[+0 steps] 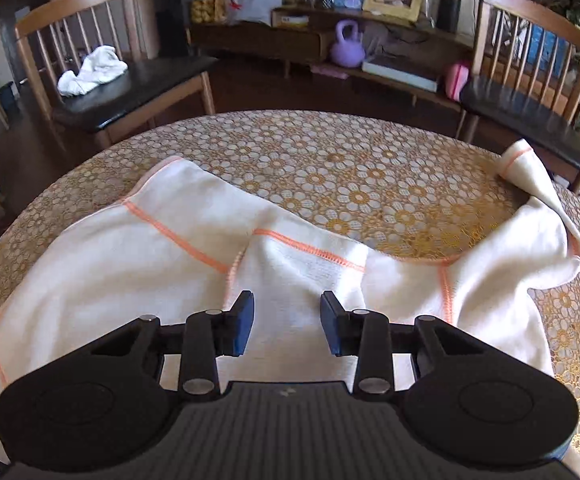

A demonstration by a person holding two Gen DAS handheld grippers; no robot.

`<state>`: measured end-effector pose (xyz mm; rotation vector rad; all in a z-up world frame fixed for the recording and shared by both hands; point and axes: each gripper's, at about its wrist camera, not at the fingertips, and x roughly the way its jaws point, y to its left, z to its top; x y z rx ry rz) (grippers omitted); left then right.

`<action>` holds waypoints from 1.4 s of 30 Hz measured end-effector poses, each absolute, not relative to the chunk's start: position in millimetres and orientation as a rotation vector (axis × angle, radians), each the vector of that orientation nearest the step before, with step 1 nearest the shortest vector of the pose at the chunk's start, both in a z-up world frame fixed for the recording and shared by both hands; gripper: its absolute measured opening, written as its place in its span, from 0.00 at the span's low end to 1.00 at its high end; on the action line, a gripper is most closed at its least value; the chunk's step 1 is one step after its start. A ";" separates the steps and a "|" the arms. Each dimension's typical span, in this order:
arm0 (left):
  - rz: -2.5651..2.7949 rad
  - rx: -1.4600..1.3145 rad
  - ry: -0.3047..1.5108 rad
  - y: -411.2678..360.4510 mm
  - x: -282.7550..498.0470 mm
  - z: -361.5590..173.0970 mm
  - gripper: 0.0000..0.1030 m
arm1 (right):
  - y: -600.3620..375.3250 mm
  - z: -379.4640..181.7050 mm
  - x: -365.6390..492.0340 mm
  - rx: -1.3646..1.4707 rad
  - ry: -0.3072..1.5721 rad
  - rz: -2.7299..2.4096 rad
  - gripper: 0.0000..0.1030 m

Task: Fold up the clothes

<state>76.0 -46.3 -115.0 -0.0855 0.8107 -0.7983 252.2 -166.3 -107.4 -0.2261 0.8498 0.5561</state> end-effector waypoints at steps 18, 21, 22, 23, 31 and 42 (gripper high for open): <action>-0.731 -0.292 0.891 -43.6 100.8 -109.9 1.00 | -313.3 -98.0 96.1 -0.197 1.036 0.675 0.34; -0.710 -0.356 0.919 -46.3 109.7 -112.5 1.00 | -322.6 -101.4 86.0 -0.195 1.036 0.685 0.35; -0.705 -0.379 0.927 -46.7 112.2 -113.4 1.00 | -325.7 -102.5 82.7 -0.194 1.036 0.689 0.35; -0.702 -0.405 0.935 -46.9 114.5 -114.5 1.00 | -328.8 -103.6 79.3 -0.193 1.036 0.692 0.35; -0.831 -0.554 0.922 -41.9 94.2 -115.3 1.00 | -353.0 -104.7 59.5 -0.160 1.000 0.712 0.37; -0.894 -0.551 0.913 -38.5 76.9 -115.8 1.00 | -323.6 -116.8 99.5 -0.223 1.010 0.833 0.44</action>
